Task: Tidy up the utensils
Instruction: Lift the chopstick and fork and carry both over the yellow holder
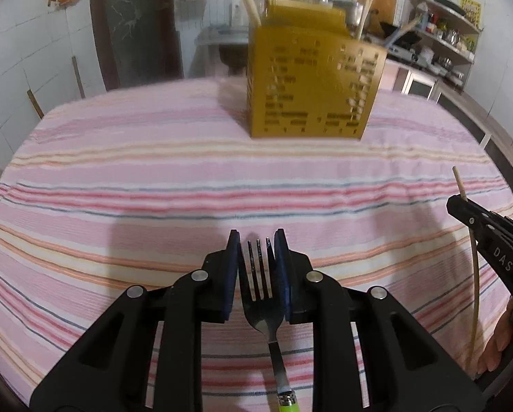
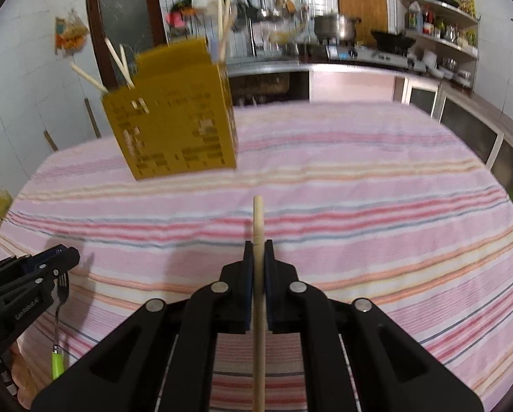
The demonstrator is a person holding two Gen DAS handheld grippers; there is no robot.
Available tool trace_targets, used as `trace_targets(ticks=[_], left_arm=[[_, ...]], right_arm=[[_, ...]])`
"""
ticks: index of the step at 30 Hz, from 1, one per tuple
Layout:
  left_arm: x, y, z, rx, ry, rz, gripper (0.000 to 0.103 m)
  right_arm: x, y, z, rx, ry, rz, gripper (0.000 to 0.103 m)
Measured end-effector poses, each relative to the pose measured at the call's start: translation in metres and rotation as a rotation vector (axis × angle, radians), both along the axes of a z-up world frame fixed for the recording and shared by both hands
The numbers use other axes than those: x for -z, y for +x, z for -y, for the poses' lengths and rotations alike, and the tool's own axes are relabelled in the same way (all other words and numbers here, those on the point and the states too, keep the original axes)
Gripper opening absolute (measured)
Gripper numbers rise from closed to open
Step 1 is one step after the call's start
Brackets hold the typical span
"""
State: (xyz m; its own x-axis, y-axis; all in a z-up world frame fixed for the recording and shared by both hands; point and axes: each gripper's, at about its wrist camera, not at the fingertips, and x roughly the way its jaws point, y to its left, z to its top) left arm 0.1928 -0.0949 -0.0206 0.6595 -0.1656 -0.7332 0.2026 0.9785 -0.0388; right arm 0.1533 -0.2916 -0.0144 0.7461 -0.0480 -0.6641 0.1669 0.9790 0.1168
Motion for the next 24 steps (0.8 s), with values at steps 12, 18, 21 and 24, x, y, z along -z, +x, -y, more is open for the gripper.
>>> trace_targets(ticks=[12, 18, 21, 24], left_arm=[[-0.068, -0.051, -0.017, 0.014, -0.016, 0.253, 0.019], [-0.083, -0.066, -0.03, -0.004, -0.029, 0.326, 0.019], [-0.085, -0.072, -0.035, -0.009, -0.04, 0.345, 0.019], [-0.086, -0.077, -0.038, -0.009, -0.046, 0.362, 0.019]], right_arm=[[-0.053, -0.037, -0.011, -0.035, 0.015, 0.251, 0.006], [-0.067, -0.05, -0.017, -0.03, -0.009, 0.329, 0.006], [-0.072, -0.056, -0.022, -0.022, -0.031, 0.372, 0.006], [-0.076, -0.061, -0.028, -0.017, -0.051, 0.404, 0.006]])
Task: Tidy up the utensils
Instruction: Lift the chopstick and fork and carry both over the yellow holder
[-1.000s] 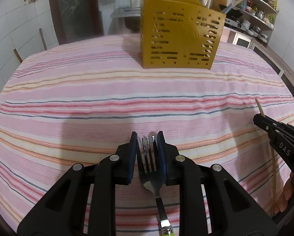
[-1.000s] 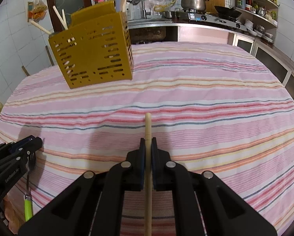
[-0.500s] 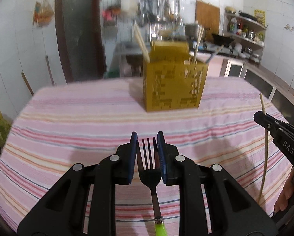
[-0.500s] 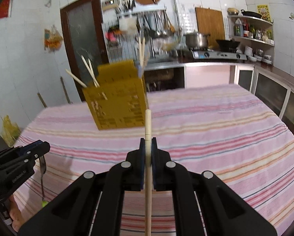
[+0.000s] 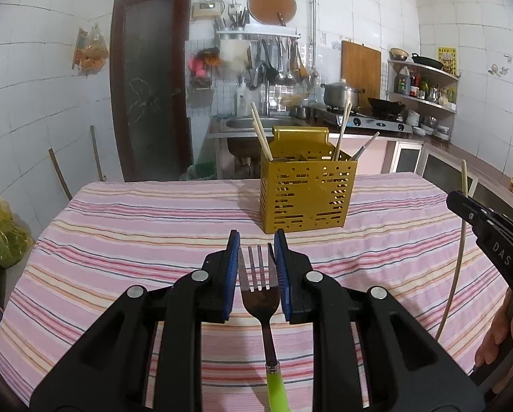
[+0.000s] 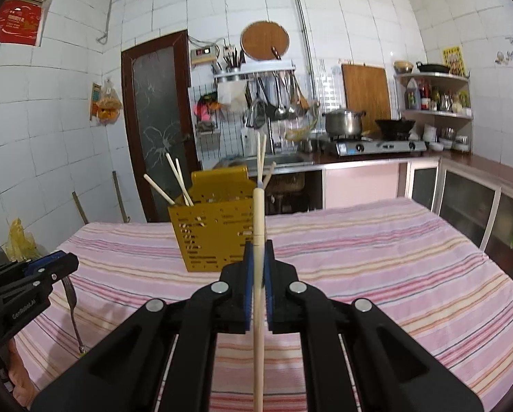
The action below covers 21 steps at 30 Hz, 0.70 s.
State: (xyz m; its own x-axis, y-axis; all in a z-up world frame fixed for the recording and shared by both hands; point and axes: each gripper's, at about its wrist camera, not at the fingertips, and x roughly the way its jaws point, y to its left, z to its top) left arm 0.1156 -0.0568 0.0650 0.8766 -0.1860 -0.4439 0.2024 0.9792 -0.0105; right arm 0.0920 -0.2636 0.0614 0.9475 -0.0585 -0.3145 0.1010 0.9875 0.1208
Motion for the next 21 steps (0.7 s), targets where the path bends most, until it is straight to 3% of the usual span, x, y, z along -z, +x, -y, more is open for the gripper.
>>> trace_targets(ticks=[11, 21], left_arm=[[-0.009, -0.007, -0.009, -0.004, -0.036, 0.064, 0.019], [-0.022, 0.012, -0.011, 0.001, -0.04, 0.082, 0.019]], right_arm=[[-0.016, 0.0, -0.007, 0.022, -0.02, 0.069, 0.006], [-0.019, 0.019, -0.006, 0.018, -0.005, 0.08, 0.006]])
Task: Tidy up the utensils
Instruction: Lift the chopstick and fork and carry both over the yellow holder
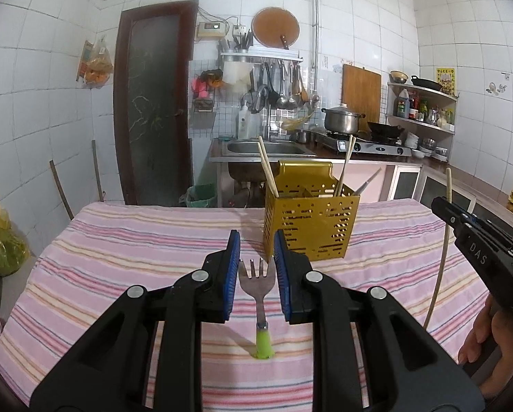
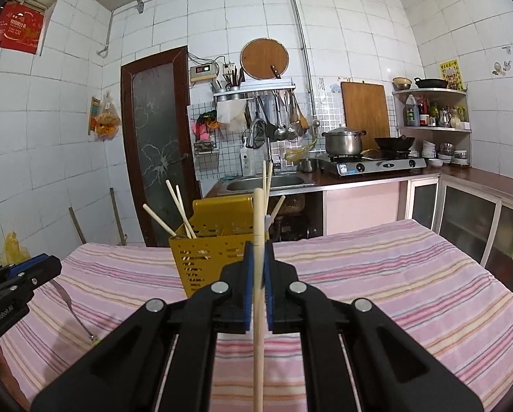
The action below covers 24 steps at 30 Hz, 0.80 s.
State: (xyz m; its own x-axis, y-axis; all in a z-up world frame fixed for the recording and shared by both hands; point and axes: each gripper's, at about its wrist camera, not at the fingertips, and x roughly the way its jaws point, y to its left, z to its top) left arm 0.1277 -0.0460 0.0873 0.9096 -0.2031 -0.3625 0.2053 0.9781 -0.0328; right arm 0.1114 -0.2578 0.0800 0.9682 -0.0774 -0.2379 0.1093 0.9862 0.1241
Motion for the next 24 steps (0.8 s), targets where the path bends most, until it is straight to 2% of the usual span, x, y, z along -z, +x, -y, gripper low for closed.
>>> trace_targets(ticks=[13, 17, 24], left_arm=[[-0.045, 0.043, 0.023, 0.055, -0.002, 0.064, 0.019], [-0.068, 0.056, 0.035, 0.07, -0.011, 0.113, 0.019], [-0.121, 0.09, 0.054, 0.076, -0.039, 0.22, 0.019]], right_arm=[[-0.025, 0.045, 0.01, -0.006, 0.01, 0.039, 0.006], [-0.045, 0.061, 0.018, -0.009, 0.037, 0.081, 0.006], [-0.098, 0.1, 0.021, -0.009, 0.015, 0.18, 0.006]])
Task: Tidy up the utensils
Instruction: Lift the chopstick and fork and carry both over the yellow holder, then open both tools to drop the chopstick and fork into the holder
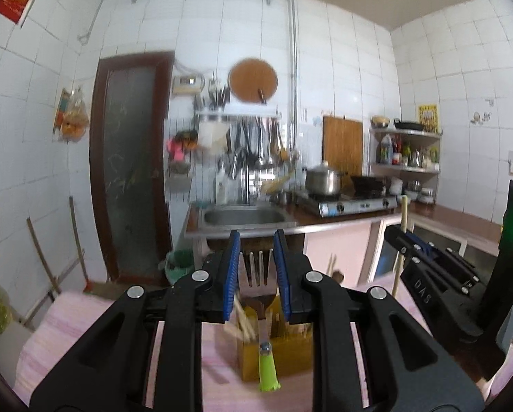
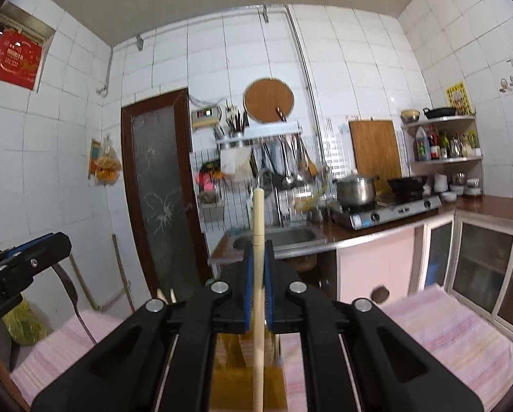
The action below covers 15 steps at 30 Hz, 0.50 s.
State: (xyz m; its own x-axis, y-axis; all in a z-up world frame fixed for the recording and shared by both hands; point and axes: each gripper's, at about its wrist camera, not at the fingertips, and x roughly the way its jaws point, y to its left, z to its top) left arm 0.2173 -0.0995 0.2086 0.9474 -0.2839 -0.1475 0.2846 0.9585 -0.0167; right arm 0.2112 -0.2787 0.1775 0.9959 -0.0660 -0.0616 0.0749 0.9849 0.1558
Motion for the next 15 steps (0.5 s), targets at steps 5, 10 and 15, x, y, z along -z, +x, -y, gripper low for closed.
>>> trace_targets(ticks=[5, 10, 15], left_arm=[[-0.022, 0.043, 0.014, -0.019, -0.01, 0.032, 0.019], [-0.007, 0.083, 0.023, -0.035, 0.008, 0.031, 0.019], [0.033, 0.123, 0.027, -0.031, 0.006, -0.038, 0.019]], right_arm=[[-0.018, 0.041, 0.002, -0.001, 0.01, 0.023, 0.006], [-0.006, 0.081, -0.004, 0.009, -0.015, 0.028, 0.006], [0.01, 0.106, 0.001, 0.035, 0.005, 0.057, 0.006]])
